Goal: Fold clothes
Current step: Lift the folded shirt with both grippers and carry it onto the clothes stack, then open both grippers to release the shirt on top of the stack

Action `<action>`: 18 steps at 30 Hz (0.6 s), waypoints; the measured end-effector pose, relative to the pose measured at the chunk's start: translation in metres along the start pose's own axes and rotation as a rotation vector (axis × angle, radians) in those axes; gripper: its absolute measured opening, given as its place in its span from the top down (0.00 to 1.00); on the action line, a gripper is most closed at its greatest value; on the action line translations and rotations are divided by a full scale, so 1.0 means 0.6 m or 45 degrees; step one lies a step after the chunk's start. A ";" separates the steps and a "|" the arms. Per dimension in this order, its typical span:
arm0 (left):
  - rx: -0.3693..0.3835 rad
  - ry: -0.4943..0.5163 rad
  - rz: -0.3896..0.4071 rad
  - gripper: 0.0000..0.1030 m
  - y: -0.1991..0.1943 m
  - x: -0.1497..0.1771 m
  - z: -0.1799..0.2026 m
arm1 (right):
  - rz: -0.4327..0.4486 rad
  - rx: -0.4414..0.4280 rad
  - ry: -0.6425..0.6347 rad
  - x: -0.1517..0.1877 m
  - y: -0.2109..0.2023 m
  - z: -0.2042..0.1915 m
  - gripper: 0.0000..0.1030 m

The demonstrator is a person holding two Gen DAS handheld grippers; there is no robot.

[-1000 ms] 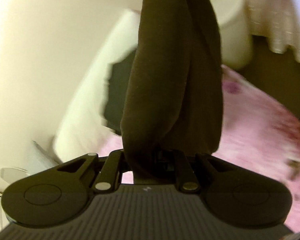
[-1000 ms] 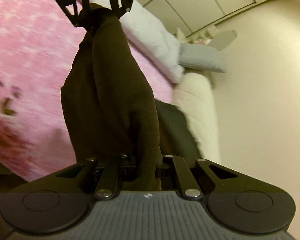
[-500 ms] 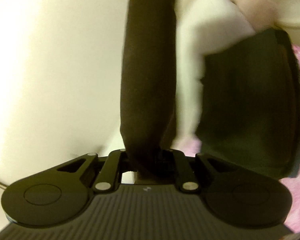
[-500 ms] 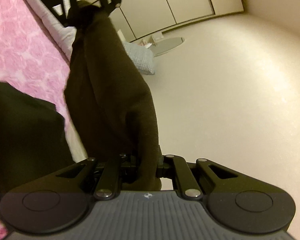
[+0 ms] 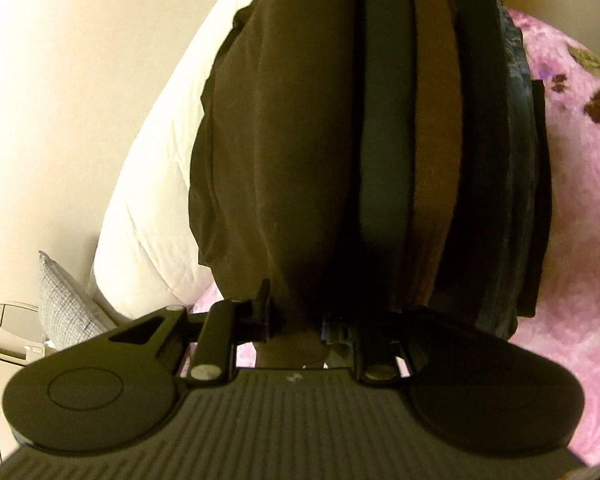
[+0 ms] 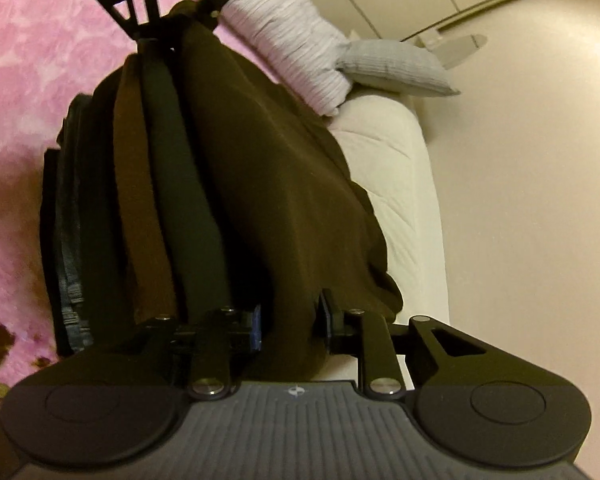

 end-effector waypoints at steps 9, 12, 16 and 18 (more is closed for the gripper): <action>-0.042 -0.051 -0.022 0.92 -0.026 -0.024 0.011 | 0.068 0.013 0.081 -0.021 -0.003 0.036 0.94; -0.025 -0.048 -0.045 0.92 -0.015 -0.020 0.030 | 0.036 -0.055 0.031 -0.006 0.019 0.003 0.93; -0.018 -0.148 -0.052 0.87 -0.024 -0.012 0.024 | 0.022 -0.055 0.043 -0.009 0.008 -0.013 0.90; -0.006 -0.230 -0.056 0.86 -0.036 -0.006 0.023 | 0.014 -0.051 0.065 -0.005 0.003 -0.011 0.89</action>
Point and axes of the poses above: each gripper's, at about its wrist camera, not at the fingertips, and y roughly the way its jaws point, z to its right, x to its underside, the point moved 8 cm from there along y, roughly the way its jaws point, and after that the axes turned 4 degrees about x, right-handed, at the moved point
